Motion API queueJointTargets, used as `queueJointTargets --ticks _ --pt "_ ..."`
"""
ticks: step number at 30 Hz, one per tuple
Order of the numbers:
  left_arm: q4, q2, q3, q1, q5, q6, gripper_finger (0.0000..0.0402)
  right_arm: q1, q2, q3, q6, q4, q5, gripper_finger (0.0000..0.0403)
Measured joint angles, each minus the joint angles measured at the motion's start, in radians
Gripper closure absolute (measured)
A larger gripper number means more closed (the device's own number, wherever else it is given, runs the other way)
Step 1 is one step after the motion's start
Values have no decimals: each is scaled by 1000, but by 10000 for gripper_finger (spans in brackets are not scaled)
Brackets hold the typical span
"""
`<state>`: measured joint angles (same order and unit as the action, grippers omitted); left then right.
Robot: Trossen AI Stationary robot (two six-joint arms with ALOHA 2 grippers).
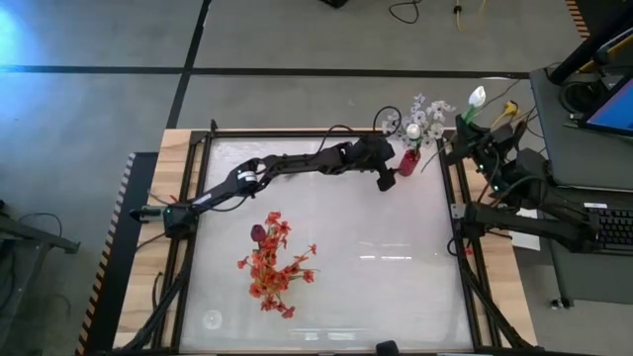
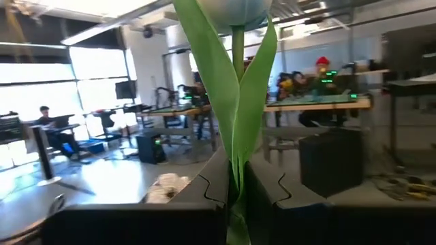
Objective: Sort flowers into vase by color
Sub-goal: Put the white tulip into the red vase
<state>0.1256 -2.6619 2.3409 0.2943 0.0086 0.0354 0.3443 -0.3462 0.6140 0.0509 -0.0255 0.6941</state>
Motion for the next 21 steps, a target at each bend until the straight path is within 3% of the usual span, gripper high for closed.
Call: queueJointTargets --ticks 9,21 --pt "36 17 0 0 0 8 131 0 30 -4 -26 -51 -56 385" --pt "21 33 0 -15 63 -3 137 0 201 -102 -26 -21 -73 385"
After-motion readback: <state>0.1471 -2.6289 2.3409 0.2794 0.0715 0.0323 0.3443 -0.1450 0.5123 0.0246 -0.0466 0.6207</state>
